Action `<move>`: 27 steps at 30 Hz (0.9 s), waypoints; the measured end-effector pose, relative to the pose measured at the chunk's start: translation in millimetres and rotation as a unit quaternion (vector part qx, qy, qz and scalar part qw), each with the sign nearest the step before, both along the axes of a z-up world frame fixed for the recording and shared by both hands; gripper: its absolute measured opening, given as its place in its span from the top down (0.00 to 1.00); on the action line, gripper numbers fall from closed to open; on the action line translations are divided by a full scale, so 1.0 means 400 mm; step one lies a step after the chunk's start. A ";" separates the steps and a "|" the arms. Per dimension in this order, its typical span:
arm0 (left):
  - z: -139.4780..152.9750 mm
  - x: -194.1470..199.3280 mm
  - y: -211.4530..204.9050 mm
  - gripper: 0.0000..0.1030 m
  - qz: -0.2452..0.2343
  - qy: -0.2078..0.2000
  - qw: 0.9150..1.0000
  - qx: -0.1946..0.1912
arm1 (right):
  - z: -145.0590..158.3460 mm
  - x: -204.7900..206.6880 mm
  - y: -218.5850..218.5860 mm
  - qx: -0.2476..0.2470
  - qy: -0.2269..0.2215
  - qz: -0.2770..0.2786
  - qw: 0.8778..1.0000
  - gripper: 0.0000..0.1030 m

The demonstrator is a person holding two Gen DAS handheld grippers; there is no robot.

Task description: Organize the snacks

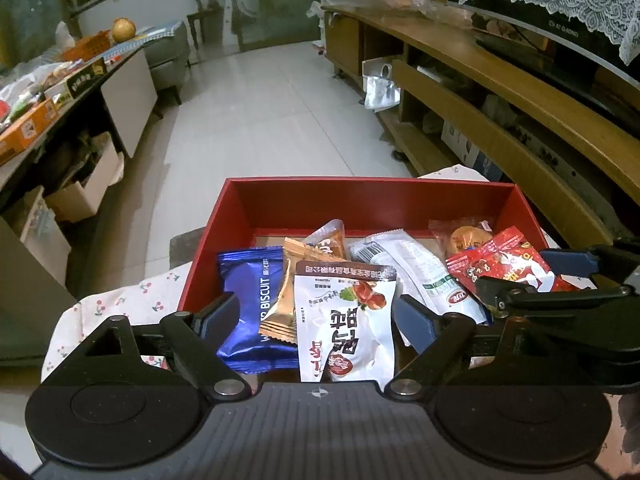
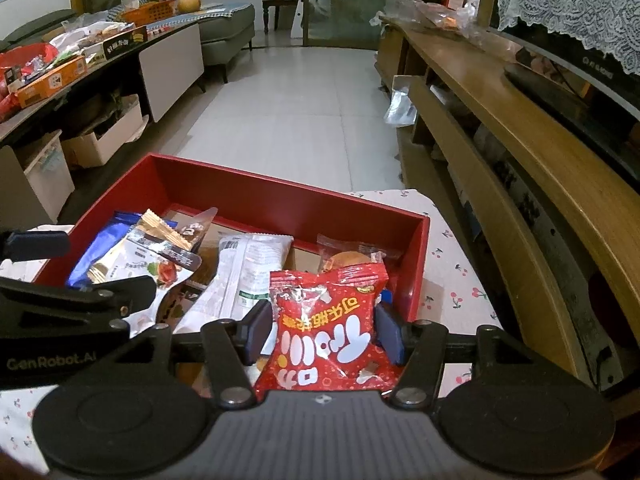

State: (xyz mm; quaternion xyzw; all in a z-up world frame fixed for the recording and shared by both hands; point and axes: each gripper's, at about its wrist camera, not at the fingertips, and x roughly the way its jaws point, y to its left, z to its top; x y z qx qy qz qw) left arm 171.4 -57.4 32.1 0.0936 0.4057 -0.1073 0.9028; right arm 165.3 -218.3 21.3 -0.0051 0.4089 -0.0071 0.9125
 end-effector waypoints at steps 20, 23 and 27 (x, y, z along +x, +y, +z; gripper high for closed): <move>0.065 -0.191 0.112 0.00 0.059 -0.029 0.997 -0.033 | 0.121 -0.233 0.020 0.024 -0.055 -0.018 0.998 0.19; 0.077 -0.262 0.129 0.00 0.063 -0.055 0.996 -0.023 | 0.123 -0.290 0.046 0.033 -0.053 -0.005 0.998 0.19; 0.070 -0.296 0.128 0.00 0.051 -0.044 0.998 -0.014 | 0.118 -0.348 0.072 0.043 -0.049 0.006 0.998 0.19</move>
